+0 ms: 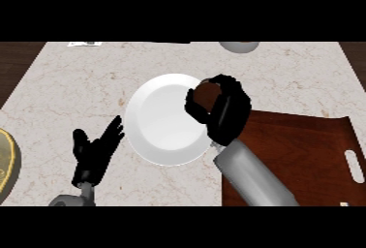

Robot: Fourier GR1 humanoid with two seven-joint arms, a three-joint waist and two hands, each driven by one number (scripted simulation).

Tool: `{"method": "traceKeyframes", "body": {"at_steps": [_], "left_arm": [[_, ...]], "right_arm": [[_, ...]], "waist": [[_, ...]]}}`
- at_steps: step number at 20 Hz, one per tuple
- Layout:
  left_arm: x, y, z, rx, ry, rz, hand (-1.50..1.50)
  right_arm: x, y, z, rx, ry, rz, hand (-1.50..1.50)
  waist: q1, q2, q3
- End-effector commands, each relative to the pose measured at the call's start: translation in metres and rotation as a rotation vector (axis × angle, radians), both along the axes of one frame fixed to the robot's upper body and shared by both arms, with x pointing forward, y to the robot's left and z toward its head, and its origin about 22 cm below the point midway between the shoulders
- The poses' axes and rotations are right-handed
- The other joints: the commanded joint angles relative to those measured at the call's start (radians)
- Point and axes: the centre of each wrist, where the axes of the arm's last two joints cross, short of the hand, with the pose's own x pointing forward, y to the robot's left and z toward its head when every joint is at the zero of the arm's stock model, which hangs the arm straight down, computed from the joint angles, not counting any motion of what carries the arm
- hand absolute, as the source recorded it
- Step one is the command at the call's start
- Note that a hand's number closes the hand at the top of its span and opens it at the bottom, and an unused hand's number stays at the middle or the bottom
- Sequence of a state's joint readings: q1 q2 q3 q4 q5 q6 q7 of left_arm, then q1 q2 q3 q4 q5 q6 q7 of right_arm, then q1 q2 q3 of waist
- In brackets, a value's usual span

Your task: Pick the cupcake from the tray and place it in the plate

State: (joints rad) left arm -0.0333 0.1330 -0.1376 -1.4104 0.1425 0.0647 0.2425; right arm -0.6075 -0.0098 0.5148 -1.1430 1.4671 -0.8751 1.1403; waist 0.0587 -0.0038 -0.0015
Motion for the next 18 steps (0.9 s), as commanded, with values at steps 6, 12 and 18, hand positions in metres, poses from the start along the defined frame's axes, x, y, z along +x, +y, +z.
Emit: {"method": "traceKeyframes", "body": {"at_steps": [6, 12, 18], "left_arm": [[-0.002, -0.004, -0.008, 0.015, -0.018, 0.029, 0.00], [0.002, -0.003, -0.001, 0.007, -0.021, 0.011, 0.00], [0.003, -0.019, 0.000, -0.003, -0.019, -0.014, 0.00]], "right_arm": [[0.009, 0.002, 0.000, 0.165, -0.040, -0.154, 1.50], [0.028, -0.028, -0.033, 0.171, 0.292, -0.321, -1.50], [0.029, -0.021, -0.058, 0.270, 0.342, -0.201, -1.50]], "waist": [[-0.022, 0.007, 0.002], [0.005, 0.022, 0.003], [0.019, 0.025, 0.004]]}}
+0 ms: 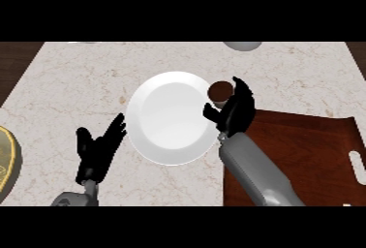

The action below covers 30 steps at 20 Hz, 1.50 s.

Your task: Pick the cupcake from the tray and place it in the plate

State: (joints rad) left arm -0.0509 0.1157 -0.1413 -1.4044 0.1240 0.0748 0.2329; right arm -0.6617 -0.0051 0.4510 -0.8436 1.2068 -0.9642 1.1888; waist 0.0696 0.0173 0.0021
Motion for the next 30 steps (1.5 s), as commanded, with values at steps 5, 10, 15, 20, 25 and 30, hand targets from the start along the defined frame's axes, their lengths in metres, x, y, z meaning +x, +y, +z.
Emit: {"method": "traceKeyframes", "body": {"at_steps": [5, 10, 15, 20, 25, 30], "left_arm": [[-0.005, 0.004, -0.013, 0.004, 0.007, -0.004, 0.00], [-0.008, 0.004, 0.000, -0.008, 0.015, 0.017, 0.00], [-0.006, 0.021, -0.004, -0.001, 0.007, 0.051, 0.00], [-0.011, 0.028, 0.002, -0.002, 0.002, 0.056, 0.00], [-0.011, 0.019, -0.011, -0.012, 0.017, 0.060, 0.00], [-0.024, 0.024, -0.015, -0.020, 0.036, 0.068, 0.00]], "right_arm": [[0.003, 0.011, -0.010, 0.181, -0.166, 0.055, -1.50], [-0.007, 0.008, -0.012, 0.289, -0.367, 0.030, -1.50], [-0.027, 0.017, -0.004, 0.416, -0.350, 0.047, -1.50], [-0.078, 0.025, -0.009, 0.501, -0.367, 0.156, -1.50], [-0.130, 0.013, -0.014, 0.518, -0.307, 0.268, -1.50], [-0.190, 0.018, -0.039, 0.497, -0.240, 0.311, -1.50]], "waist": [[0.004, 0.004, 0.000], [-0.020, -0.006, 0.001], [-0.054, -0.016, -0.001], [-0.058, -0.016, 0.000], [-0.069, -0.017, -0.002], [-0.072, -0.018, -0.002]]}}
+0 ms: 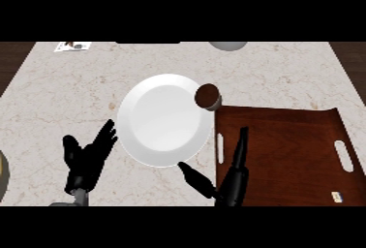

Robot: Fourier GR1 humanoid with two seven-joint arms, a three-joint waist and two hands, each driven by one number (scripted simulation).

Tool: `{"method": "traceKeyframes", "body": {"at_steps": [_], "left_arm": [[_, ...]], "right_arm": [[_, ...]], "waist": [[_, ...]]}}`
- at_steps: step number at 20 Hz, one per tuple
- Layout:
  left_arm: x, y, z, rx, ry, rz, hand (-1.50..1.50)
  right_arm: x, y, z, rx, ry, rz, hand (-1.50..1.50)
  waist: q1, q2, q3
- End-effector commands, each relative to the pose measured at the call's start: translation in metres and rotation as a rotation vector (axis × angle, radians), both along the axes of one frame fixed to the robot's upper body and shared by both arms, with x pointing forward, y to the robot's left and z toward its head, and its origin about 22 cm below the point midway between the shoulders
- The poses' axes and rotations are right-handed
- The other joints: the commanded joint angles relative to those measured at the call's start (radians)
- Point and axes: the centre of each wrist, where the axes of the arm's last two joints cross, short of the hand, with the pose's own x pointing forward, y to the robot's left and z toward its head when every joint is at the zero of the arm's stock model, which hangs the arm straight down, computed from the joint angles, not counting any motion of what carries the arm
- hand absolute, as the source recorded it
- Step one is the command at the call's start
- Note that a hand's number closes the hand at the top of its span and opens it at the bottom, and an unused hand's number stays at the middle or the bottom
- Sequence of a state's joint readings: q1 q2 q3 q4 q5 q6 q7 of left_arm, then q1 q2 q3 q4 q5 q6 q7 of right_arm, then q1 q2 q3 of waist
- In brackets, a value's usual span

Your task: Pick the cupcake from the tray and place it in the plate

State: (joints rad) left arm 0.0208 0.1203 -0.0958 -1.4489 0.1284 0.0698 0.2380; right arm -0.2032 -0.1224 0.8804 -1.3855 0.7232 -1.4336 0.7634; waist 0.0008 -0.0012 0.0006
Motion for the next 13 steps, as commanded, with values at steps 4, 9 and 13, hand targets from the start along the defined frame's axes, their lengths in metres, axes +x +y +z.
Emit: {"method": "traceKeyframes", "body": {"at_steps": [4, 9, 13], "left_arm": [[0.003, 0.012, -0.007, -0.003, -0.007, 0.005, 0.00], [0.001, -0.020, -0.008, 0.005, 0.003, 0.017, 0.00], [0.009, 0.005, 0.000, 0.021, -0.003, 0.002, 0.00]], "right_arm": [[-0.041, 0.011, -0.012, -0.059, 0.064, 0.046, -1.50], [-0.075, 0.010, 0.003, -0.048, 0.084, 0.044, -1.50], [-0.089, 0.025, -0.027, -0.063, 0.081, 0.037, -1.50]], "waist": [[-0.004, 0.001, -0.001], [-0.008, 0.000, -0.001], [-0.002, 0.001, -0.001]]}}
